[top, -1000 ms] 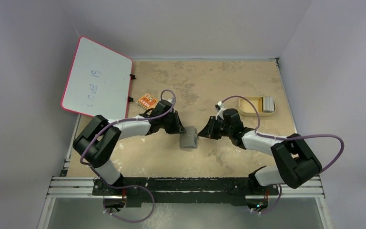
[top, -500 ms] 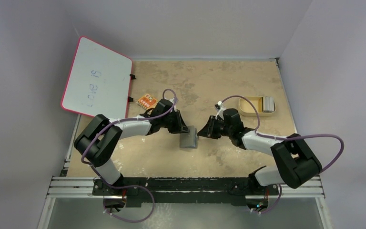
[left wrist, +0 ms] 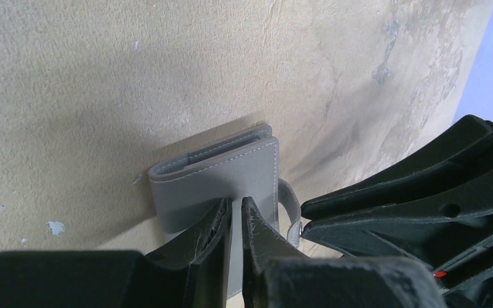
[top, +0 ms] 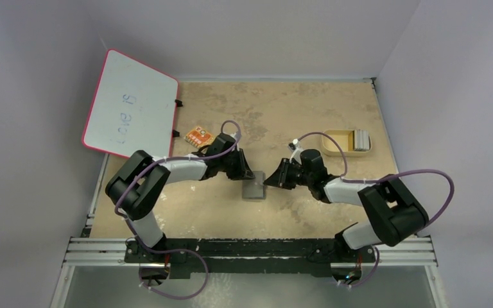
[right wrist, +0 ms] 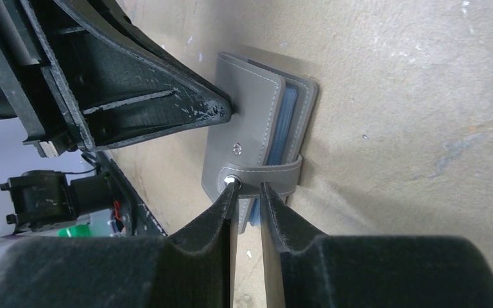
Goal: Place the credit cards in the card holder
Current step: Close the card holder at the center of the board.
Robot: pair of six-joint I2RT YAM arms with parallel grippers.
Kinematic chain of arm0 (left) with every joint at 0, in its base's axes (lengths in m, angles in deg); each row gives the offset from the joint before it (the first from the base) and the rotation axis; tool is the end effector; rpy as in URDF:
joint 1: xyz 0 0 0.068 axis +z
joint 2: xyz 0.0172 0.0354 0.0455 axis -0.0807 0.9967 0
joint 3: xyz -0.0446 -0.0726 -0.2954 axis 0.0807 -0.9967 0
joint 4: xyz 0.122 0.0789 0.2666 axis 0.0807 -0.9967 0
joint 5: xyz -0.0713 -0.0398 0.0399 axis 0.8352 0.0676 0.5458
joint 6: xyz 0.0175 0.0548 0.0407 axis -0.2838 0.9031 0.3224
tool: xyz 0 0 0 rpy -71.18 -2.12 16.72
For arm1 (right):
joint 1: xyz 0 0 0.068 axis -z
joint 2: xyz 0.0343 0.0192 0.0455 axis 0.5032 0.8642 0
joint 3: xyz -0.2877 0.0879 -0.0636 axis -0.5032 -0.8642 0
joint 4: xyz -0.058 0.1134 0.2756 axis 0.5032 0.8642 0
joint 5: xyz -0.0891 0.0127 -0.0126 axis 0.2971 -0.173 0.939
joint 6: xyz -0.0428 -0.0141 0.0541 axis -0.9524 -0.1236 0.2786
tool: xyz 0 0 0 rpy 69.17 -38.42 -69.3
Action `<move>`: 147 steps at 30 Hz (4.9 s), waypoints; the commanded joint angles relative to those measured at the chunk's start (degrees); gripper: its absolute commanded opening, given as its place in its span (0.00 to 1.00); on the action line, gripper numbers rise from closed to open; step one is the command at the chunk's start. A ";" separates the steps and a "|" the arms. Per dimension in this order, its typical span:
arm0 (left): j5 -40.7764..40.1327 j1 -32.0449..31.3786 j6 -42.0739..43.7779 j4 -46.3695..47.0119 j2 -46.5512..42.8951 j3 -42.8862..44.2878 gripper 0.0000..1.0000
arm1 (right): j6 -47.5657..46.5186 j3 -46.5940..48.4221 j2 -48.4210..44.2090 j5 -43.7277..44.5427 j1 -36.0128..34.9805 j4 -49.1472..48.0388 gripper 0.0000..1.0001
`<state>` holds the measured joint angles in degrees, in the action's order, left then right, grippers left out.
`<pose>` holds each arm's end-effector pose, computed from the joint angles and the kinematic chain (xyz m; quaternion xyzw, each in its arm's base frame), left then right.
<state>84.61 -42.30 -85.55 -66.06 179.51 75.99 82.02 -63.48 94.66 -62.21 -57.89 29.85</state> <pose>0.2950 -0.2493 0.1289 -0.0641 0.9178 -0.3578 0.1598 0.2478 0.1588 0.1355 0.0059 0.8433 0.4527 0.2898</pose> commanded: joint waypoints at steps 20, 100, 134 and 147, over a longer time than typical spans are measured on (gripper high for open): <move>-3.67 -1.08 -0.73 -1.73 -2.02 0.72 0.11 | 3.58 2.05 6.99 -2.64 -2.04 -9.44 0.19; -3.91 0.41 0.64 -5.61 -0.34 3.20 0.16 | -3.69 13.50 4.75 9.54 -6.89 14.05 0.16; -5.50 0.32 0.72 -6.57 0.07 2.75 0.15 | -2.85 15.05 0.59 16.32 -9.56 20.92 0.19; -5.81 -0.33 0.03 -6.97 -0.34 3.24 0.15 | -0.88 14.29 3.59 16.10 -11.48 17.31 0.19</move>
<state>81.59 -42.14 -85.90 -72.79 178.48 77.74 79.98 -49.58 97.80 -46.89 -68.63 49.91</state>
